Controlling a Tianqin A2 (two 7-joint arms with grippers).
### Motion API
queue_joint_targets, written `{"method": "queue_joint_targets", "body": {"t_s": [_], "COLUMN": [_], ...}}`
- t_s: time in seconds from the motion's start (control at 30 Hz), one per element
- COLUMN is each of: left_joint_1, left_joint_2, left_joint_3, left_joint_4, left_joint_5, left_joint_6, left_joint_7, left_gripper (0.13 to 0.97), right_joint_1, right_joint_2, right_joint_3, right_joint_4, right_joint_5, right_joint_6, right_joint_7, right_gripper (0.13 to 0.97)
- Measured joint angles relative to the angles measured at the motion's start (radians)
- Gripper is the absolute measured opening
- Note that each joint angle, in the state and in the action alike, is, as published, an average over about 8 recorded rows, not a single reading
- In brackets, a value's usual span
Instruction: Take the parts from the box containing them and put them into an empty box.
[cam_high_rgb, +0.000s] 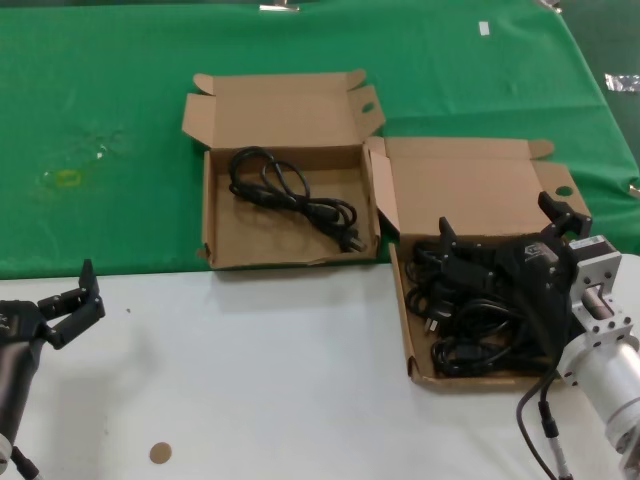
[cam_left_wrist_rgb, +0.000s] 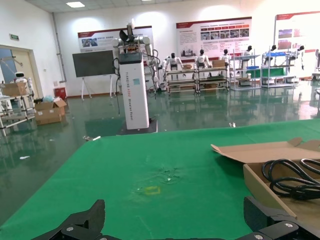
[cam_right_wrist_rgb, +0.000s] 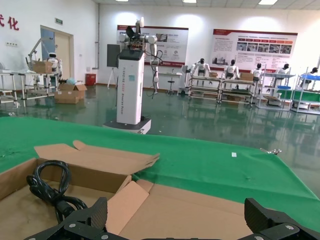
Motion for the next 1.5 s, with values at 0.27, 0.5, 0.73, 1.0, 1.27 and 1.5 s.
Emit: {"method": "queue_joint_targets", "body": {"t_s": [0.27,0.5,0.73,1.0,1.27,1.5], "left_joint_1": [0.000,0.000,0.000,0.000,0.000,0.000], "left_joint_2": [0.000,0.000,0.000,0.000,0.000,0.000], "left_joint_3": [0.000,0.000,0.000,0.000,0.000,0.000], "left_joint_4": [0.000,0.000,0.000,0.000,0.000,0.000], "left_joint_5": [0.000,0.000,0.000,0.000,0.000,0.000], "left_joint_6": [0.000,0.000,0.000,0.000,0.000,0.000], "left_joint_7": [0.000,0.000,0.000,0.000,0.000,0.000], "left_gripper": [0.966,0.966,0.966,0.966,0.966,0.966], "right_joint_1": [0.000,0.000,0.000,0.000,0.000,0.000], "right_joint_2": [0.000,0.000,0.000,0.000,0.000,0.000], "right_joint_3": [0.000,0.000,0.000,0.000,0.000,0.000], "right_joint_4": [0.000,0.000,0.000,0.000,0.000,0.000], "right_joint_5": [0.000,0.000,0.000,0.000,0.000,0.000], "right_joint_6": [0.000,0.000,0.000,0.000,0.000,0.000], "right_joint_7": [0.000,0.000,0.000,0.000,0.000,0.000], "right_gripper": [0.966,0.966,0.966,0.966,0.966,0.966]}}
